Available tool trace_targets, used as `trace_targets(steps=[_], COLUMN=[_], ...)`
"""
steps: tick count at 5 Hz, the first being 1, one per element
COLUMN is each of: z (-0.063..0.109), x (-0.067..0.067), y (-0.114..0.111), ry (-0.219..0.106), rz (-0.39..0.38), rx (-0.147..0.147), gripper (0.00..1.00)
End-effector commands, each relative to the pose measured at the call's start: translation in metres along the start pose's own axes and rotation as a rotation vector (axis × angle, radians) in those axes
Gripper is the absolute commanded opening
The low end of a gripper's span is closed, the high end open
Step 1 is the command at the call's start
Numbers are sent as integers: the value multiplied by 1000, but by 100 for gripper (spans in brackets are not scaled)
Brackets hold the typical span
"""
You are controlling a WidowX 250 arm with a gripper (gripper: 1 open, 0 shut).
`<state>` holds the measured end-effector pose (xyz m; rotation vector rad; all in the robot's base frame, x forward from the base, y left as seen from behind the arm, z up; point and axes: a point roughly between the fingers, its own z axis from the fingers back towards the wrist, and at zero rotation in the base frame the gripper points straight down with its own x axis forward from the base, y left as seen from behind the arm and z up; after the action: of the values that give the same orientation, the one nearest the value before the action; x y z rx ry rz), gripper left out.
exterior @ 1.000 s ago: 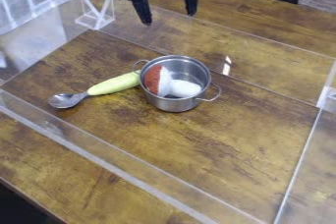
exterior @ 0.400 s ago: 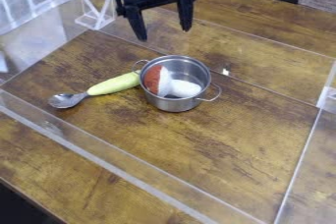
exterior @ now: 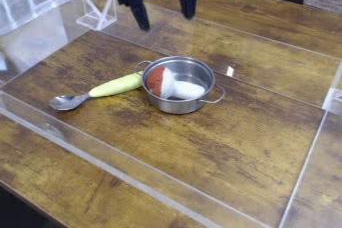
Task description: Put the mushroom in the silver pot
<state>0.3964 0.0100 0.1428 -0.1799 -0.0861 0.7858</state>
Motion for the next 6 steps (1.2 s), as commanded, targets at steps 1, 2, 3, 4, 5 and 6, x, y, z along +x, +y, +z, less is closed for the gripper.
trace_targets(steps=[1, 2, 3, 4, 5, 6], z=[20, 10, 1, -15, -33, -39], x=[-6, -13, -19, -35, -51, -51], y=[-16, -25, -33, -37, -38, -42], ry=[-62, -62, -63, -58, -55, -54], rz=[38, 72, 103, 91, 87, 78], rx=[-73, -73, -70, -48, -30, -14], gripper=[100, 100, 100, 100, 100, 100])
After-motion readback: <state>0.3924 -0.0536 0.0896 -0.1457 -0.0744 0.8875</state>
